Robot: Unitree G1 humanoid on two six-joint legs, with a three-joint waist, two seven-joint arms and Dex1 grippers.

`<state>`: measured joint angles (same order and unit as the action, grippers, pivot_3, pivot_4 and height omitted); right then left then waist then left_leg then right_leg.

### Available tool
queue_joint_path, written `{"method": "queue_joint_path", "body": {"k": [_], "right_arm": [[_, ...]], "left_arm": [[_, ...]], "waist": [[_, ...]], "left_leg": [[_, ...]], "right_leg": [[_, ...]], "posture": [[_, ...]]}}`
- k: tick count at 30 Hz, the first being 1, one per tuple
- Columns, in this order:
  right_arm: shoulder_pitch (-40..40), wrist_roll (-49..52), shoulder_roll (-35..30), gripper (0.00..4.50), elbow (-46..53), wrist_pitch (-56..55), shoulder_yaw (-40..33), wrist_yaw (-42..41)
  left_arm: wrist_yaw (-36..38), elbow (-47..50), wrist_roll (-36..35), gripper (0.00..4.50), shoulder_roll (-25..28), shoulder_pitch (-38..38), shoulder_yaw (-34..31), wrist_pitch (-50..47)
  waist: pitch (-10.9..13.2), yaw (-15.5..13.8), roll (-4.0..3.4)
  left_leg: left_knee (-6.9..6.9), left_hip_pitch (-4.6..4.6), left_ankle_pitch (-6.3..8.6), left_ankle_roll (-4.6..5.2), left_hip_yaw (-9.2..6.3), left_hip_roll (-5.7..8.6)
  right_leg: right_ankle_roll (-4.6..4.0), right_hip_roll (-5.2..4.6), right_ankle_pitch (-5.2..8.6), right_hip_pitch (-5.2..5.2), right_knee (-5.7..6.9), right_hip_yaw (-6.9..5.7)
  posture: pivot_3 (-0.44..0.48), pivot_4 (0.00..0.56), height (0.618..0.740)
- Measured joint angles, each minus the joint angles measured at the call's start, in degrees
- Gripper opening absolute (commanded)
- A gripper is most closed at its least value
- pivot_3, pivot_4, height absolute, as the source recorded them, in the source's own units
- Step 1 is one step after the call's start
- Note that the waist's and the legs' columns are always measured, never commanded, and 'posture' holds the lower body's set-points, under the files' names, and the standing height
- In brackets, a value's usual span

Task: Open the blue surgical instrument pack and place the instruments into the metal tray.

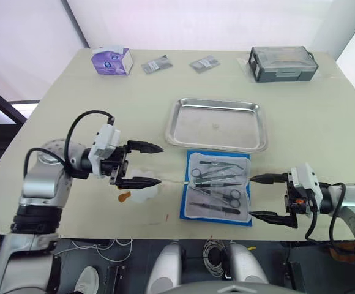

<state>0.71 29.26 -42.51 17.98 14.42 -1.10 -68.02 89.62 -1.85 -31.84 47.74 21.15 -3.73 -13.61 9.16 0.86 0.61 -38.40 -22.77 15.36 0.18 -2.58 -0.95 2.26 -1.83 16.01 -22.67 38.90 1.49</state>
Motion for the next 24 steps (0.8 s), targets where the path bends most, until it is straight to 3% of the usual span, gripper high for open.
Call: {"method": "queue_joint_path", "body": {"k": [24], "right_arm": [[9.09,-12.28,8.83,4.42,-21.58,-17.47,8.13,-0.17]], "left_arm": [[0.16,7.3,-4.51,4.5,0.73,-2.12,-0.01,-0.15]], "waist": [[0.05,0.03,-0.06]], "left_leg": [[0.0,0.02,0.0,0.0,0.42,-0.04]], "right_leg": [[-0.01,0.03,0.0,-0.03,0.01,0.07]], "posture": [[0.0,0.15,0.74]]}}
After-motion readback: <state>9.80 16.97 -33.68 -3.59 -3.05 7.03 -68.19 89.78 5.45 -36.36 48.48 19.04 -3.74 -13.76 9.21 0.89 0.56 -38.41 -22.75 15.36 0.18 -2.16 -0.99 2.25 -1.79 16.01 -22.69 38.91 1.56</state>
